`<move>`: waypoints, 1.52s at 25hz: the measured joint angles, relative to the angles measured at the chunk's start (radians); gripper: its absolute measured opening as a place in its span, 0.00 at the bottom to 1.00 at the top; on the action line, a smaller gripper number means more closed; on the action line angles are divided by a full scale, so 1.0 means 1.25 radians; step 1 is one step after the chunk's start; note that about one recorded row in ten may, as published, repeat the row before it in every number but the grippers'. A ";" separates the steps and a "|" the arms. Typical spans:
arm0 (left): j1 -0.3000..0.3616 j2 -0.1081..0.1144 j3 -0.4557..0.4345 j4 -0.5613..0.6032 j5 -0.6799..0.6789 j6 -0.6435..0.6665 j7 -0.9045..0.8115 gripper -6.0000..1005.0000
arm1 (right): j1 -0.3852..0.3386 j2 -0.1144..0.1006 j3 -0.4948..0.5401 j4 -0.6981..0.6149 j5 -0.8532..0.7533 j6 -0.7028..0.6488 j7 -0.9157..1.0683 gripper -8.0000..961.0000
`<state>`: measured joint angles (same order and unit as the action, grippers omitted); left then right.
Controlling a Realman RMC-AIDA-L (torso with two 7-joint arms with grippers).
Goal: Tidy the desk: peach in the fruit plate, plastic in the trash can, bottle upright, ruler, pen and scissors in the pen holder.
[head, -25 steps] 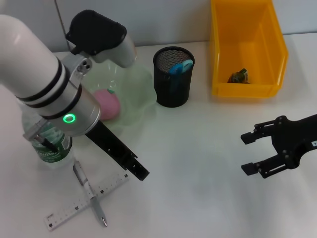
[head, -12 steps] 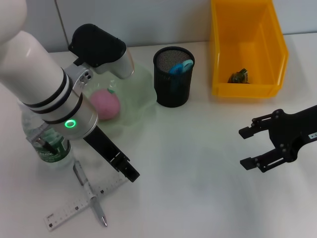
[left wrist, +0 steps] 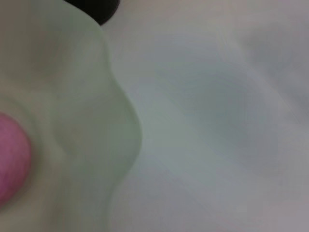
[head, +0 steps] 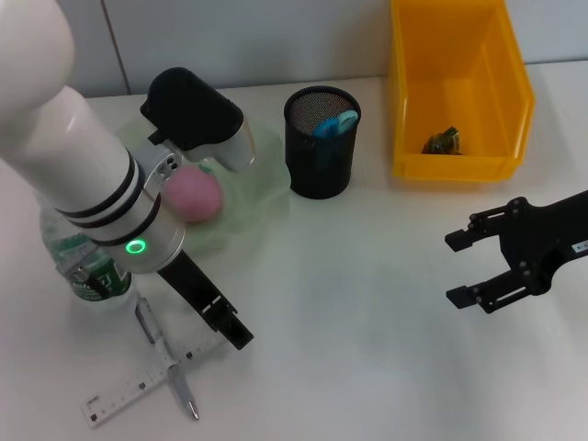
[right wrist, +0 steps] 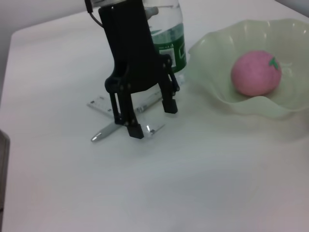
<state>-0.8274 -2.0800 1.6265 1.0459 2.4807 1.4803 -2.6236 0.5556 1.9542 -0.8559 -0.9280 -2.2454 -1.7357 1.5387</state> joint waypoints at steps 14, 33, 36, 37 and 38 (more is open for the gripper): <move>0.044 0.000 0.030 0.001 -0.006 -0.040 0.042 0.83 | 0.008 0.004 -0.001 0.007 -0.014 0.009 -0.009 0.85; 0.044 0.000 0.035 0.004 -0.006 -0.043 0.061 0.69 | 0.011 0.005 -0.001 0.004 -0.021 0.009 -0.008 0.85; 0.045 0.000 0.041 0.004 -0.005 -0.049 0.062 0.67 | 0.011 0.005 -0.001 0.004 -0.021 0.009 -0.007 0.85; 0.045 0.000 0.041 0.004 -0.005 -0.049 0.062 0.66 | 0.011 0.005 -0.001 0.004 -0.021 0.009 -0.006 0.85; 0.045 0.000 0.041 0.004 -0.005 -0.049 0.062 0.66 | 0.011 0.005 -0.001 0.004 -0.021 0.009 -0.006 0.85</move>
<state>-0.7714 -2.0800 1.6782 1.0514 2.4747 1.4191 -2.5463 0.5691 1.9604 -0.8574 -0.9231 -2.2719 -1.7241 1.5316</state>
